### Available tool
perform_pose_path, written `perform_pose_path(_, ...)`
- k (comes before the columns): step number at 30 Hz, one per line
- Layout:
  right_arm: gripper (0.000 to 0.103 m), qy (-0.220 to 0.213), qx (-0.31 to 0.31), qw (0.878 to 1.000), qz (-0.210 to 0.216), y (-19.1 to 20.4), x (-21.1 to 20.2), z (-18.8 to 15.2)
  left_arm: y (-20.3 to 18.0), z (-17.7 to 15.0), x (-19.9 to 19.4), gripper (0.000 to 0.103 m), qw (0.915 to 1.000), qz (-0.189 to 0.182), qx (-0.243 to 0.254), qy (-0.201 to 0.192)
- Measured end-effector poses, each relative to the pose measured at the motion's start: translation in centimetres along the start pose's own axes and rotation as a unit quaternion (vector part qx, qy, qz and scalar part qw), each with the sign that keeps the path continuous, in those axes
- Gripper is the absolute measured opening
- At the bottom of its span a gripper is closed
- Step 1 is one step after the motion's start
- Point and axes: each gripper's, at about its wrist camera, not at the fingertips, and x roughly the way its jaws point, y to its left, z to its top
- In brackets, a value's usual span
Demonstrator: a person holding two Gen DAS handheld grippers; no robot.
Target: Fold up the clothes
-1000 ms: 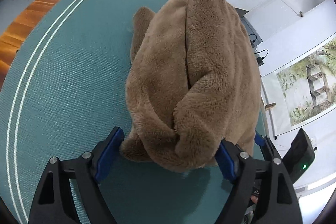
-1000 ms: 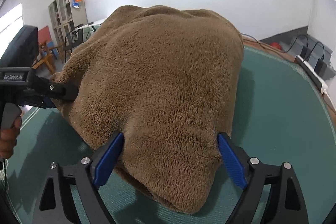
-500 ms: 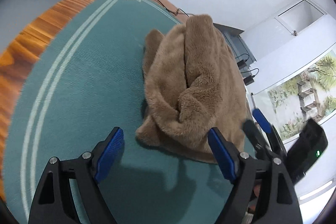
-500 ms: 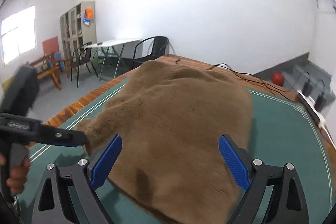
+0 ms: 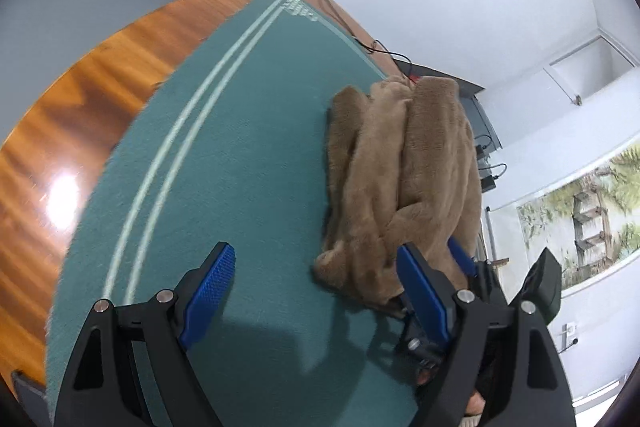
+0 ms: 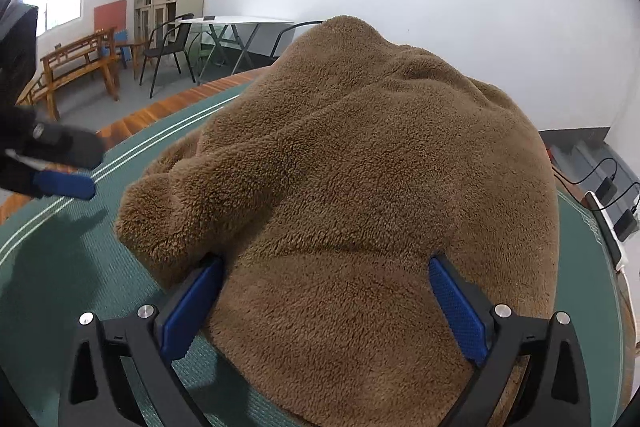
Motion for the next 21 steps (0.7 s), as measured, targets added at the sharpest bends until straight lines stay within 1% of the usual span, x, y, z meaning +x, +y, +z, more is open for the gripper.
perform_pose_path(2,0.103,-0.004,0.005,1.000,0.007,-0.1,0.1,0.1,-1.6,1.0,0.5,0.086,0.9998,-0.006,0.017,-0.002)
perform_pose_path(4,0.103,-0.021,0.021,0.999,0.031,-1.4,-0.5,0.1,-3.4,2.1,1.0,0.086,0.9993,-0.008,0.036,-0.010)
perform_pose_path(7,0.102,-0.044,0.038,0.996,0.072,-3.0,-2.4,-0.3,-5.9,4.3,2.5,0.086,0.9976,0.005,0.066,-0.019)
perform_pose_path(8,0.102,-0.049,0.043,0.994,0.086,-3.6,-3.2,-0.4,-5.9,5.0,2.7,0.086,0.9971,0.009,0.073,-0.019)
perform_pose_path(10,0.102,-0.068,0.060,0.991,0.101,-5.5,-5.0,-0.5,-5.7,6.2,3.5,0.086,0.9968,0.000,0.079,-0.011)
perform_pose_path(13,0.102,-0.086,0.111,0.985,0.097,-9.8,-6.7,-0.5,-5.9,7.8,5.2,0.086,0.9961,-0.019,0.086,0.003)
perform_pose_path(15,0.102,-0.086,0.167,0.976,0.110,-13.3,-6.7,-0.8,-5.8,8.3,6.0,0.086,0.9953,-0.039,0.085,0.021)
perform_pose_path(17,0.102,-0.074,0.226,0.963,0.124,-16.7,-5.7,-1.4,-5.6,8.7,6.9,0.086,0.9932,-0.058,0.090,0.045)
perform_pose_path(18,0.102,-0.066,0.251,0.957,0.130,-17.9,-5.0,-1.5,-5.6,8.9,7.4,0.086,0.9924,-0.059,0.094,0.053)
perform_pose_path(20,0.102,-0.045,0.296,0.941,0.157,-20.4,-3.5,-2.3,-5.5,9.3,8.2,0.086,0.9912,-0.050,0.105,0.064)
perform_pose_path(21,0.102,-0.034,0.320,0.931,0.170,-21.1,-2.3,-2.1,-5.3,9.5,8.7,0.086,0.9906,-0.045,0.108,0.071)
